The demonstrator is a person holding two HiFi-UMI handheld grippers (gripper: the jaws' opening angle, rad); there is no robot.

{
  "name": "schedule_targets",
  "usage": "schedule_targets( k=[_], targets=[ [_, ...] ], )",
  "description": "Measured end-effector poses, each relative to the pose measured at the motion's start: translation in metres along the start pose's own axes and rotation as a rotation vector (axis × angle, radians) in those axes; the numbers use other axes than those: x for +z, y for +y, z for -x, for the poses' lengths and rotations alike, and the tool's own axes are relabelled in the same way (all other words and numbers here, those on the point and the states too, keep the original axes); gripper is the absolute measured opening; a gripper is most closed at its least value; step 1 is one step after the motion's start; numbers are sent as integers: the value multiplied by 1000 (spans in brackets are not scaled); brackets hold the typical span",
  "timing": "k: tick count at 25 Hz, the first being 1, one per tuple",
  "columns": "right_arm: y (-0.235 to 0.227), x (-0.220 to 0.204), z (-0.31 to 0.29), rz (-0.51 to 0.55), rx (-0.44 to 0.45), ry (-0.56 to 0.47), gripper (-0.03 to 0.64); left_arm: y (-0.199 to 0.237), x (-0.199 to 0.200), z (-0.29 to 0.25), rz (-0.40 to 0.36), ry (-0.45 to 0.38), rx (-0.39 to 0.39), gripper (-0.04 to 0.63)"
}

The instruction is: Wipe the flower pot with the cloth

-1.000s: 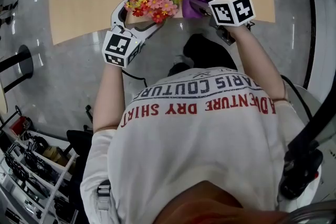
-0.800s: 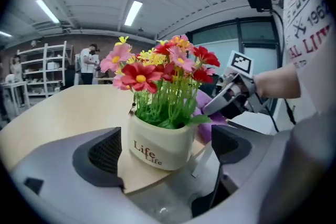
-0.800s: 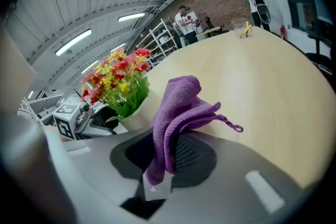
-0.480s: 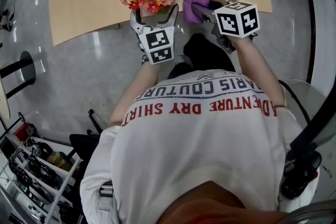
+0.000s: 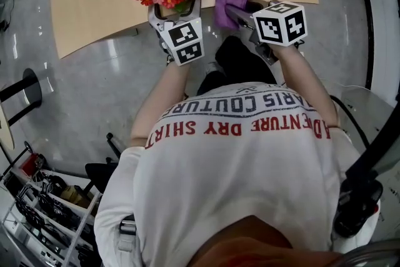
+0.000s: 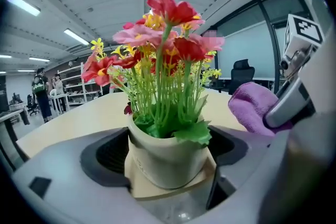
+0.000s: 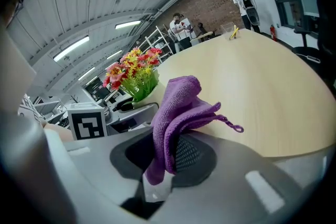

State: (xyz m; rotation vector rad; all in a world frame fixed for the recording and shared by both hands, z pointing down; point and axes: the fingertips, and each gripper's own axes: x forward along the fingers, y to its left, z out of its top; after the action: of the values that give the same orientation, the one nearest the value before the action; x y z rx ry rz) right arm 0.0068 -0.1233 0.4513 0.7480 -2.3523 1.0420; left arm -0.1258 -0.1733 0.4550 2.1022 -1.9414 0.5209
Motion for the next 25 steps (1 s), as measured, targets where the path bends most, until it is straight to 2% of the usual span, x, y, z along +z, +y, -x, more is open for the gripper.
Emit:
schedule_targets(
  k=[4, 11, 14, 17, 21, 25],
  targets=[
    [-1, 1, 1, -8, 19, -4, 64, 0, 2, -1, -51, -23, -120, 471],
    [2, 8, -10, -43, 116, -14, 64, -8, -2, 5, -213, -74, -497, 471],
    [10, 19, -17, -63, 161, -20, 64, -3, -2, 7, -264, -55, -607, 471],
    [16, 29, -20, -74, 185, -27, 64, -1, 3, 13, -285, -53, -659, 471],
    [19, 37, -29, -33, 180, -19, 64, -2, 2, 16, -283, -62, -660, 469],
    [18, 46, -47, -49, 204, -36, 64, -2, -6, 10, -278, -58, -653, 469]
  ],
)
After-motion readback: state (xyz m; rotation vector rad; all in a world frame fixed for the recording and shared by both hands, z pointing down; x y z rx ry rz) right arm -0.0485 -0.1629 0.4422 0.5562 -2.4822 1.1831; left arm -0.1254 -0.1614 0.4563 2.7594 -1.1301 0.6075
